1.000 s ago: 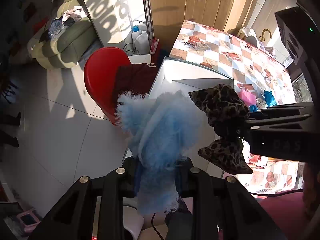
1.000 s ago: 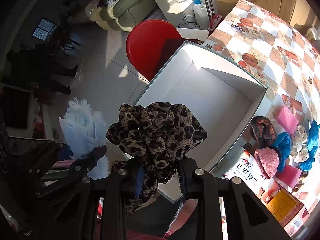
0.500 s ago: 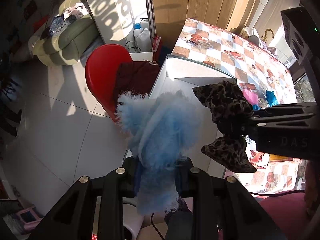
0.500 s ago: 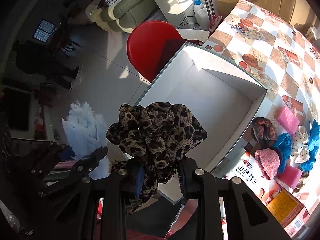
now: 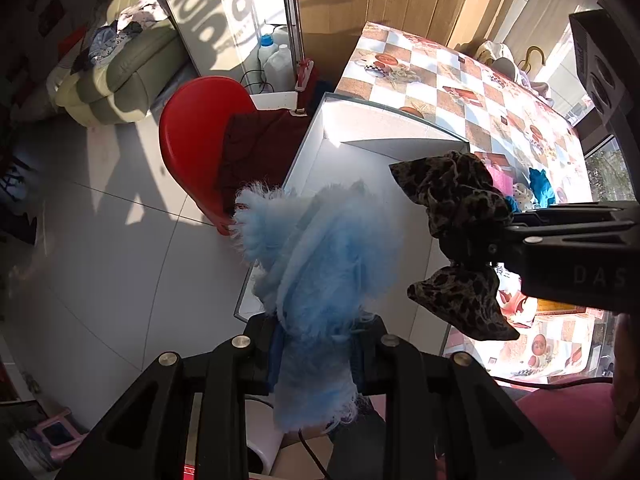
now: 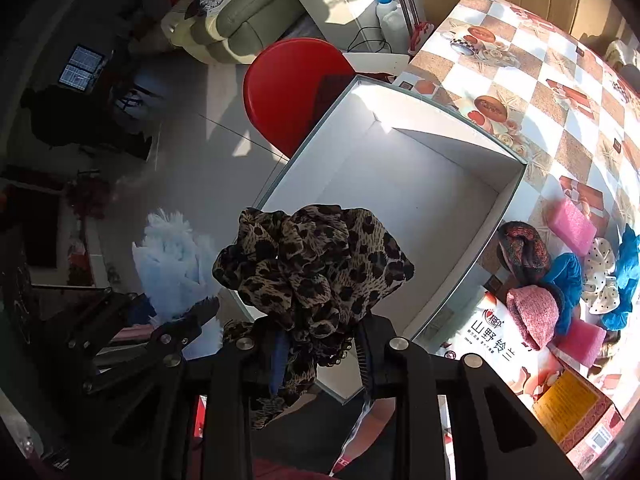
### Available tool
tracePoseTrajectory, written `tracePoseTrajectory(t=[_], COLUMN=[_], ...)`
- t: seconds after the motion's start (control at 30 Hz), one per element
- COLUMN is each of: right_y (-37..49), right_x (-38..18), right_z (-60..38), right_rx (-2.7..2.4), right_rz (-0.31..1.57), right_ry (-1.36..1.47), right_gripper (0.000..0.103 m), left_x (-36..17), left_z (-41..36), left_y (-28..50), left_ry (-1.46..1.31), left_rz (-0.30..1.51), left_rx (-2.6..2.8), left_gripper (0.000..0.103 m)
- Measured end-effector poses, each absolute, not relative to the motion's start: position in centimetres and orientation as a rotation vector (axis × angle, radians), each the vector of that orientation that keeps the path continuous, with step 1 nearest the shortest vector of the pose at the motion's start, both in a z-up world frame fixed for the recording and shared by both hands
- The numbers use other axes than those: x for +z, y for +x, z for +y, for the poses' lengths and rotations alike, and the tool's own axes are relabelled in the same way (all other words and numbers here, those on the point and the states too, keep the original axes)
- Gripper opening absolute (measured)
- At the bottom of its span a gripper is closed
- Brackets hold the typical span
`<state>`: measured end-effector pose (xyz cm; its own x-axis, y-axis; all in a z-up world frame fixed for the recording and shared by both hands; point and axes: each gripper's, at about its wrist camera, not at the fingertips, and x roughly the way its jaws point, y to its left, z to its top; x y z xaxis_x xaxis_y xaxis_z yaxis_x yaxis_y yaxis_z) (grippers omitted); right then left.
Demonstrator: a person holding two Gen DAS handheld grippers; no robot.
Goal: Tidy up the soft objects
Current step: 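Carry the blue cloth and leopard scrunchie over the white box with both tools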
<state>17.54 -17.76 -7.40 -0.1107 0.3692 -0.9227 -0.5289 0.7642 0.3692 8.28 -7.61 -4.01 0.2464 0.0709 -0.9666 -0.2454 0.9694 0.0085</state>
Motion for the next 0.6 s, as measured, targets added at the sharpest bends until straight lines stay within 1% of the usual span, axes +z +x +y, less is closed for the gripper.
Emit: tracePoseTrajectory(t=[0.3, 0.6], right_y=[17.19, 17.19], right_x=[-7.46, -7.58], right_z=[-17.37, -17.24], right_rx=[0.744, 0.734], right_rz=[1.469, 1.475], right_ry=[-0.209, -0.221], right_gripper=[0.03, 0.03], left_x=[-4.53, -4.87], left_z=[-8.04, -7.88], left_y=[9.06, 9.23], left_ry=[-0.117, -0.125], left_rz=[1.325, 1.336], left_rx=[0.205, 0.206], left_gripper=[0.03, 0.03])
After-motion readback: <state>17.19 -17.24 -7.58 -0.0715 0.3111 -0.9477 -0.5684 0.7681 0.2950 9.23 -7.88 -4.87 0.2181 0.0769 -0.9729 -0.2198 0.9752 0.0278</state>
